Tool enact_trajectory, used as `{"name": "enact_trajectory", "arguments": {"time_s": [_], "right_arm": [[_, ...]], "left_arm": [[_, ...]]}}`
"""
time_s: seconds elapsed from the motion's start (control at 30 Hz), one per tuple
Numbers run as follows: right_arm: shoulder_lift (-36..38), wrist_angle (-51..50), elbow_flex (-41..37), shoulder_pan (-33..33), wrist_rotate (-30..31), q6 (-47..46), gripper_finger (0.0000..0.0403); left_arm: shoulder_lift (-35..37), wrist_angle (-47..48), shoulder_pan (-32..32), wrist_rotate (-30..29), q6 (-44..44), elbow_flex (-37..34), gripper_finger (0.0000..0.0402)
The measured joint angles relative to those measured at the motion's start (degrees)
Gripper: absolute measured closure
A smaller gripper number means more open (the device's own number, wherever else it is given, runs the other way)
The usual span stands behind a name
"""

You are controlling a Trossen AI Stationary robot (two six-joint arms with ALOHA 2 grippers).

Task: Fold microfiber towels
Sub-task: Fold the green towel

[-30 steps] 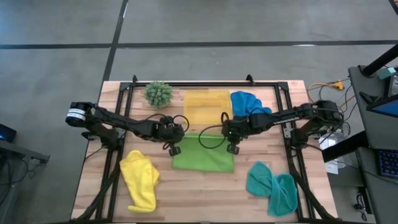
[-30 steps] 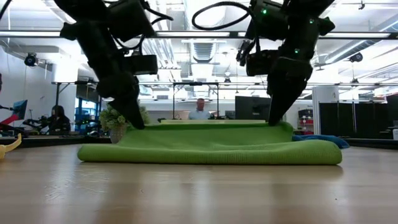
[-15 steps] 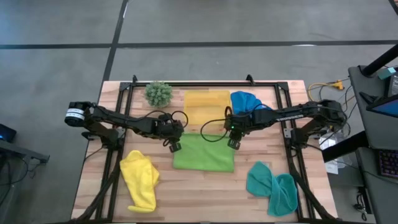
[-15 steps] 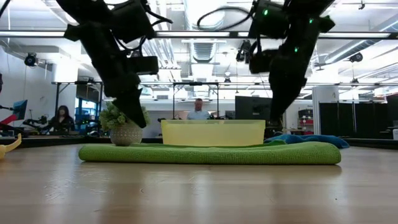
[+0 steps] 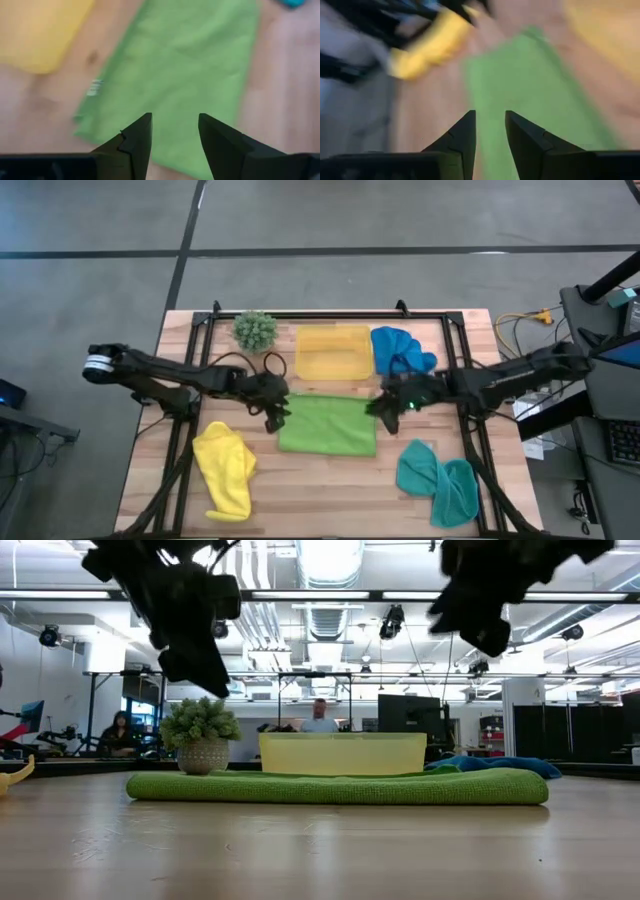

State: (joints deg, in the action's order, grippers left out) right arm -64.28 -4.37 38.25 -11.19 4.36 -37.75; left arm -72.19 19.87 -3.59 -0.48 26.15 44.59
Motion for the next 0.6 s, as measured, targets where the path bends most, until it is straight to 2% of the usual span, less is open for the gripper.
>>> {"name": "enact_trajectory", "arguments": {"time_s": [0.13, 0.2, 0.3, 0.4, 0.47, 0.6], "right_arm": [[-1.38, 22.34, -7.88, -7.61, 4.52, -2.75, 0.0310], [-3.79, 28.52, -10.04, -11.13, 9.00, -2.81, 0.0314], [-7.94, 30.31, -10.76, -15.02, 15.83, -4.26, 0.0320], [-12.63, 29.81, -10.83, -16.26, 20.46, -8.14, 0.0328], [-15.91, 29.70, -10.54, -16.23, 21.24, -11.49, 0.0334], [-22.28, 28.16, -8.99, -16.18, 20.14, -15.87, 0.0344]], "left_arm": [[-0.48, -4.39, -3.56, 1.17, 1.97, -0.10, 0.0253], [-1.58, -7.41, -5.87, 0.75, 2.22, -0.57, 0.0253], [-4.16, -14.90, -8.96, -0.92, 5.28, -2.61, 0.0253], [-6.43, -18.32, -11.67, -6.07, 11.18, -4.83, 0.0258], [-7.62, -18.45, -12.98, -9.08, 14.18, -5.87, 0.0266], [-9.35, -22.18, -14.75, -8.77, 18.74, -7.52, 0.0286]]}}
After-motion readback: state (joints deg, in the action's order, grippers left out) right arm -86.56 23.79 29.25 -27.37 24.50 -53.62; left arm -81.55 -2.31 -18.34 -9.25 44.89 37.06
